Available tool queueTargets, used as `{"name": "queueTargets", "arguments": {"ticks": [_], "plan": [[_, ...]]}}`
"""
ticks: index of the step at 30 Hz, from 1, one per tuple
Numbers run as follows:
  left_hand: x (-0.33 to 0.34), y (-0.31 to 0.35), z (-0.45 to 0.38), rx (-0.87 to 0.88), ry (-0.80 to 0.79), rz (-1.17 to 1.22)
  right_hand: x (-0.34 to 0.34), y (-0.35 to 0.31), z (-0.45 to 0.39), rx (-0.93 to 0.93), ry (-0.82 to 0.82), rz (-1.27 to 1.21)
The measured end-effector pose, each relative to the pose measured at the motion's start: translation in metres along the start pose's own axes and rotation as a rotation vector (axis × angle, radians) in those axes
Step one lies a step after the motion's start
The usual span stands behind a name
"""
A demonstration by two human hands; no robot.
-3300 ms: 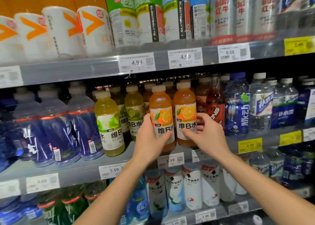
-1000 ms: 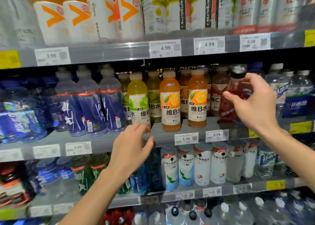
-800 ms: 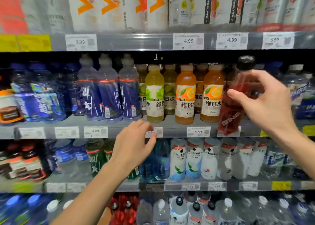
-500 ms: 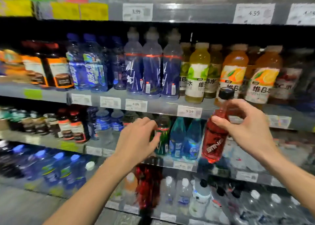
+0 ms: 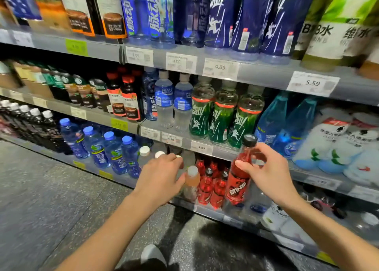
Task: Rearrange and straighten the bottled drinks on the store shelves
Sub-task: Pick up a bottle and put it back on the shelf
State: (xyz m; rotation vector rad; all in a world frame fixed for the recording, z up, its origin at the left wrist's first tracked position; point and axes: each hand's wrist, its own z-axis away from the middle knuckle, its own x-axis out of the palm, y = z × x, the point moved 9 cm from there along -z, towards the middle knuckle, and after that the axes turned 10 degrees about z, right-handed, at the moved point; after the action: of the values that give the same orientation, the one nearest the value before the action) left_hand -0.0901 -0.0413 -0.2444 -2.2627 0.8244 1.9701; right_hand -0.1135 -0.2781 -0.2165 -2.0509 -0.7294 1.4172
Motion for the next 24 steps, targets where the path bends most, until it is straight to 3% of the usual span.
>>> {"name": "queueTargets", "arguments": {"ticks": [9, 13, 18, 24], "plan": [[0.113, -0.043, -0.033, -0.074, -0.343, -0.050, 0.079, 0.044, -0.019, 0.135, -0.071, 0.037], [0.151, -0.053, -0.054, -0.072, -0.370, -0.018, 0.101, 0.047, -0.023, 0.075, -0.025, 0.118], [0.198, -0.072, -0.071, -0.066, -0.468, 0.011, 0.134, 0.064, -0.023, 0.136, -0.148, 0.098], [0.212, -0.067, -0.094, 0.009, -0.378, -0.034, 0.153, 0.076, -0.020, 0.148, -0.202, 0.177]]}}
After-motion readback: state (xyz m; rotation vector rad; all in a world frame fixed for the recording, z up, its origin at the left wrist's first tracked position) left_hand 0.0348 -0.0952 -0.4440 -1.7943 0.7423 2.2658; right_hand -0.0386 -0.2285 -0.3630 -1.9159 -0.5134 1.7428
